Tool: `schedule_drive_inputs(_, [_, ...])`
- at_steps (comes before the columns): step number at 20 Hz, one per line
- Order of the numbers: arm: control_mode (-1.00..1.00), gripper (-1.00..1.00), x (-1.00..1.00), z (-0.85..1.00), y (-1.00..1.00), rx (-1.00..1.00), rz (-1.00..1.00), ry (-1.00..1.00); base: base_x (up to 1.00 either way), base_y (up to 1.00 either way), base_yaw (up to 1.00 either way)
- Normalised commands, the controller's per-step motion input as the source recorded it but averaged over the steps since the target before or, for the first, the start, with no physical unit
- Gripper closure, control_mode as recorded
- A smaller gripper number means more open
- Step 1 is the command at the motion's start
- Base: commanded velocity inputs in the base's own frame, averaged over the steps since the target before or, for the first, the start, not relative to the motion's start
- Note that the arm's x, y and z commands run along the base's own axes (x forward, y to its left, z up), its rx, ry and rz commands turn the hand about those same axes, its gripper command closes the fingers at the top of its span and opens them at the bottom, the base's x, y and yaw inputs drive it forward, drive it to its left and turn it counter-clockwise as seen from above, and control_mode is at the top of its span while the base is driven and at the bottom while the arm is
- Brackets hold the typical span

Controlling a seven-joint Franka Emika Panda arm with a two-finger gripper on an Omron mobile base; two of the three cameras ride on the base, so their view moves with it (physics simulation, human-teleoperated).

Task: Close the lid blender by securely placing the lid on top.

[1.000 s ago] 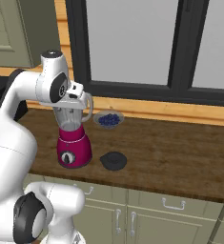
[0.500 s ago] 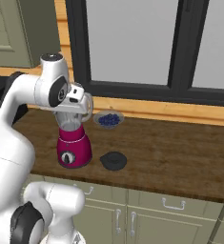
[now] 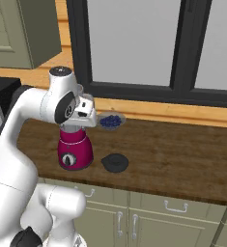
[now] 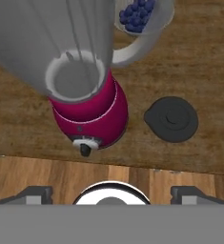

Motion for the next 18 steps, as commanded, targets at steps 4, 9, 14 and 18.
schedule_drive_inputs(4, [-1.0, -1.0, -0.14, -0.21, -0.24, 0.0, 0.0, 0.0, 0.0, 0.0, 0.0])
schedule_drive_inputs(9, [-1.0, -1.0, -0.11, -0.24, -0.29, 0.0, 0.0, 0.0, 0.0, 0.0, 0.0])
schedule_drive_inputs(14, [-1.0, -1.0, -0.08, -0.4, -0.48, 0.0, -0.05, 0.0, 0.0, 0.0, 0.0])
schedule_drive_inputs(18, [-1.0, -1.0, -0.02, -0.43, -0.39, 0.0, -0.05, 0.0, 0.0, 0.0, 0.0])
